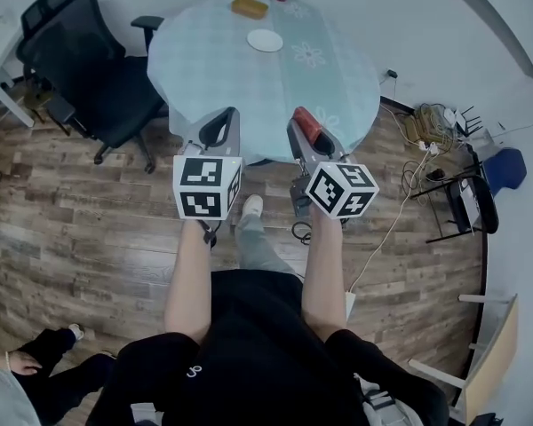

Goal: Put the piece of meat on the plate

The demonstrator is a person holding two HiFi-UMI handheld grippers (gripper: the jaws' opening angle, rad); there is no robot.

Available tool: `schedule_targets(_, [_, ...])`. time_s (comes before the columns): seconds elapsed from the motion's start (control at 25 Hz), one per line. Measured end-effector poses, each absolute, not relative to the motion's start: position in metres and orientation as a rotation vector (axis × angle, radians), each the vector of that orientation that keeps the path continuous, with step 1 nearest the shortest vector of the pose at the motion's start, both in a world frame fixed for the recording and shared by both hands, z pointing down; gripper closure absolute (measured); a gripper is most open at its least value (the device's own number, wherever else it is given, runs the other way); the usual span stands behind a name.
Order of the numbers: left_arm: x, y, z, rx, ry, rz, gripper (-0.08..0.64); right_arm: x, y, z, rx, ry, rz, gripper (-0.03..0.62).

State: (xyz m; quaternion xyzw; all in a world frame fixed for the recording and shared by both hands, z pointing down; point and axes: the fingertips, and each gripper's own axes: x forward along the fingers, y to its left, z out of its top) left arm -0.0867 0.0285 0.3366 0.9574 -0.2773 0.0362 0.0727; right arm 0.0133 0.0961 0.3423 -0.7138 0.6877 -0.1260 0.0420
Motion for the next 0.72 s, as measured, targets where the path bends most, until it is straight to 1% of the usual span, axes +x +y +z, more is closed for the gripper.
schedule_targets(0.16, [-0.051,-0.016,0.349,2.843,-0.863,0.136,0.563,0.049,0.049,0.352,-2.169,2.140,-0.415,0.489])
schedule_targets(0.4, [0.029,-0.091,0.362,2.797,-0.877,0.188,0.563,0.134,-0.028,0.363,-2.161,2.137,-0.491,0.489])
schedule_targets(0.72, [0.133,-0.175,0.363,2.779,-0.915,0.214,0.563,0.240,-0.120,0.360,-2.140,2.144,-0.507,0.489])
